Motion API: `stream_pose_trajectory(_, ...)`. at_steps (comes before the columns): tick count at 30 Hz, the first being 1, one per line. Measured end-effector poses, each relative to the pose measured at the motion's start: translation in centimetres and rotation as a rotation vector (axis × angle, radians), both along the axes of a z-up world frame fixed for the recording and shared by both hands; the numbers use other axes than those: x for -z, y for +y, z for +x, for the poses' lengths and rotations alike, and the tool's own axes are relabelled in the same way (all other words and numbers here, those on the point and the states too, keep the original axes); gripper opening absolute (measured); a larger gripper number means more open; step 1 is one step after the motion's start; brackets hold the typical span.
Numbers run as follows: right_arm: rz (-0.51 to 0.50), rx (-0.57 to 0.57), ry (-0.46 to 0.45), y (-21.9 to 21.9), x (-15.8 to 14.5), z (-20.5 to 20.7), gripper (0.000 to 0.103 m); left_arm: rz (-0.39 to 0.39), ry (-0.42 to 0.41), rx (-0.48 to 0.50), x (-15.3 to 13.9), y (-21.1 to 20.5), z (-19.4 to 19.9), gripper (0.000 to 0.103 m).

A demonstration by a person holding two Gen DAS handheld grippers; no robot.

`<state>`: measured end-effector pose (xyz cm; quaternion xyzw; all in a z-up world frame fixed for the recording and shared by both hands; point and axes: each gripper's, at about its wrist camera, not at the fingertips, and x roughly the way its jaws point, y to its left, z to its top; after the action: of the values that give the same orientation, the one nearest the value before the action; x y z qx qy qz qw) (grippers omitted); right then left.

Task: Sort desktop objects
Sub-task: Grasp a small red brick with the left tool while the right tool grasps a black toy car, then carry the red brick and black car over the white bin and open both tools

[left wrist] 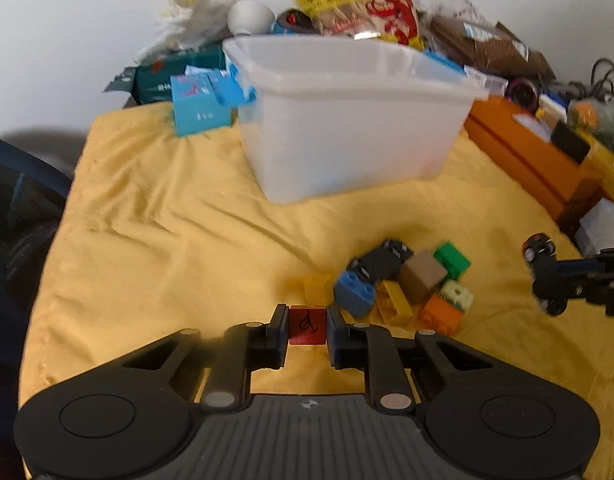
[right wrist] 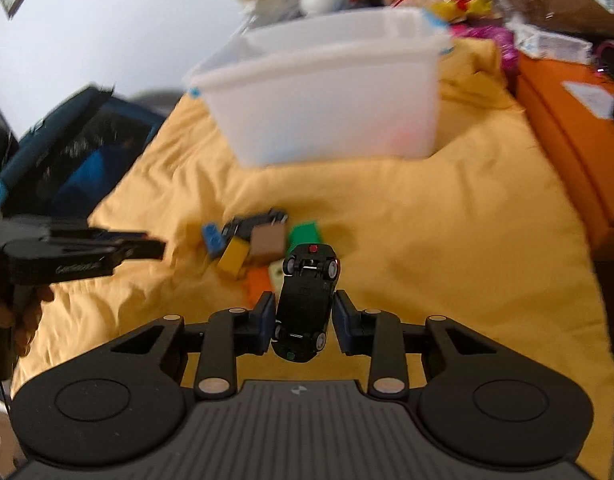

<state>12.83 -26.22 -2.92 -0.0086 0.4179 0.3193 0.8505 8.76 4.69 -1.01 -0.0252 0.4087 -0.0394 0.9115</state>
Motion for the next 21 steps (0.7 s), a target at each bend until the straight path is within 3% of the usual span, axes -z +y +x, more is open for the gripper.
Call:
stream_pose_trajectory(12,0.085,0.089,-0.125,-2.3,-6.1,4.1,0.034,-0.034,-0.096,-0.036,-7.3,1.3,2.4,0.022)
stream_pose_trajectory(21,0.107,0.063,-0.198,-2.0,-11.5,8.3,0.034,-0.018,-0.141,-0.029,-13.0,1.2,6.5,0.022)
